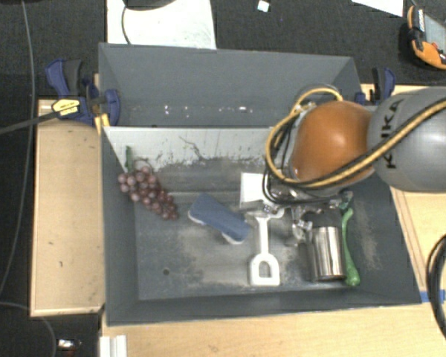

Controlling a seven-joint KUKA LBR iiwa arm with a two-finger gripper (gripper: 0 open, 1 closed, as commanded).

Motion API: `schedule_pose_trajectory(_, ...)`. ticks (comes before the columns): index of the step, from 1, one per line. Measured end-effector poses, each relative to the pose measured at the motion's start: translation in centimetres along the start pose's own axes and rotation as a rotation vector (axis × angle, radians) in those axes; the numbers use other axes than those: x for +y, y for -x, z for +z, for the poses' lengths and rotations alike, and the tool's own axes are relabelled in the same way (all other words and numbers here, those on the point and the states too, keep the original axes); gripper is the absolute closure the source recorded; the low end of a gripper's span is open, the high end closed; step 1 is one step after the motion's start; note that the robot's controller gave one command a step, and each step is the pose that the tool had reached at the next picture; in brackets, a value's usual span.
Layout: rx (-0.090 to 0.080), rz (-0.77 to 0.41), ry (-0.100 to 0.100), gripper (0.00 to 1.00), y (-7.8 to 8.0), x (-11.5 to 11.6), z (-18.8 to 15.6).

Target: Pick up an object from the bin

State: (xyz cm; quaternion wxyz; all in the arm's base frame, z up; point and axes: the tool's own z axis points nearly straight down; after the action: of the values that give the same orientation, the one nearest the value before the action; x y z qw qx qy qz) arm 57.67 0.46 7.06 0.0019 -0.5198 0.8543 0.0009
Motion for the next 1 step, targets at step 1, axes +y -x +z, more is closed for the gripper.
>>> schedule_pose_trajectory(1, -0.005, -0.748, -0.008, 1.0, -1.7, 8.15, -0.24)
